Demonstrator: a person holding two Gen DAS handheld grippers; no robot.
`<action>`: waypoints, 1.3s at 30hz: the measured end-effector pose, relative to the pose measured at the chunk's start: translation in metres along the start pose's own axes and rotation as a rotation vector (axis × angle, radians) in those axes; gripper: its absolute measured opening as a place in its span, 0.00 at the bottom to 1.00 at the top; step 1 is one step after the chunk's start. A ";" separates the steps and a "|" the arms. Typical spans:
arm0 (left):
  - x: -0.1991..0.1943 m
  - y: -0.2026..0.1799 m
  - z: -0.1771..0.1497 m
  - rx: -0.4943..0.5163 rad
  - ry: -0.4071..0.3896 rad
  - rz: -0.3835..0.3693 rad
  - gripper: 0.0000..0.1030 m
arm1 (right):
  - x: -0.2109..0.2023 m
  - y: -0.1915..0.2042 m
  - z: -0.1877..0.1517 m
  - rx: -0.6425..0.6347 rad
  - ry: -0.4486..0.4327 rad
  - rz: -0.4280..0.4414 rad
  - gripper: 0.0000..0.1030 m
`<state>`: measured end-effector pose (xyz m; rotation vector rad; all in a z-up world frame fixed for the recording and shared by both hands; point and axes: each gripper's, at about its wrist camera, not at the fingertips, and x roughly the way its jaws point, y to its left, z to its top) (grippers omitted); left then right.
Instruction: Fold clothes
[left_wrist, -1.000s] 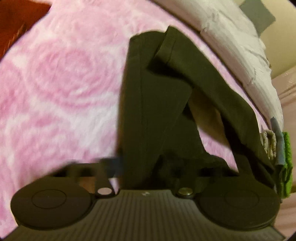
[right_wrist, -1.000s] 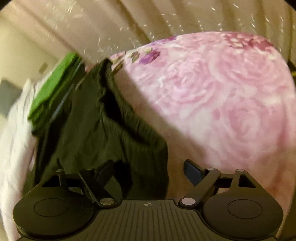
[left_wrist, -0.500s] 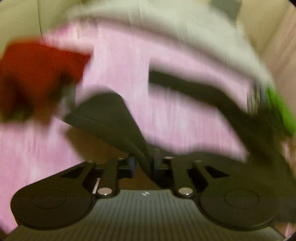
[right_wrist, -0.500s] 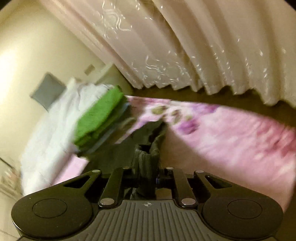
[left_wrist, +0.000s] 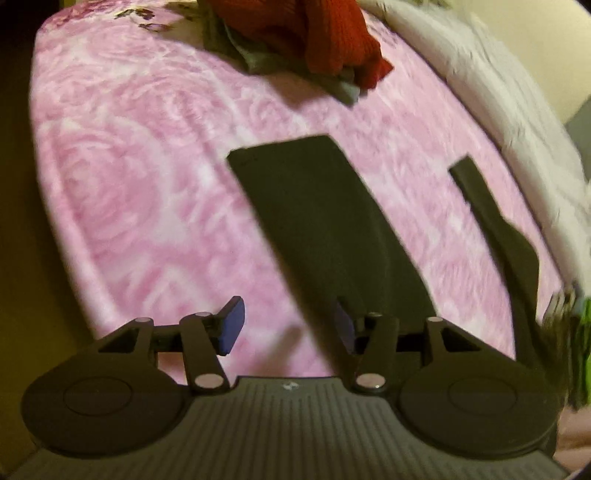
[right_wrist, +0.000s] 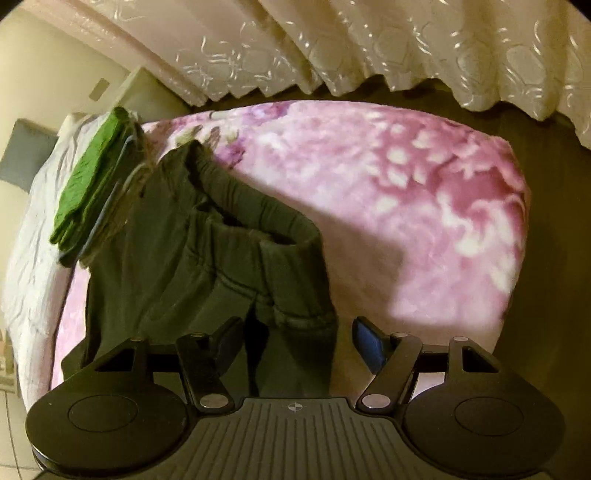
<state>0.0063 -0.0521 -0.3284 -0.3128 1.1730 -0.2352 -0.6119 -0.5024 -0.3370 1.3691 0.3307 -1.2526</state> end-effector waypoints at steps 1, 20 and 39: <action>0.007 0.000 0.004 -0.015 -0.011 -0.009 0.47 | -0.002 0.000 -0.001 0.002 -0.005 0.007 0.67; -0.011 0.000 -0.020 0.365 -0.052 0.247 0.24 | -0.032 0.003 0.013 -0.121 0.047 -0.127 0.30; 0.144 -0.269 -0.013 1.523 -0.317 -0.006 0.43 | -0.004 0.100 0.019 -0.115 -0.146 -0.204 0.75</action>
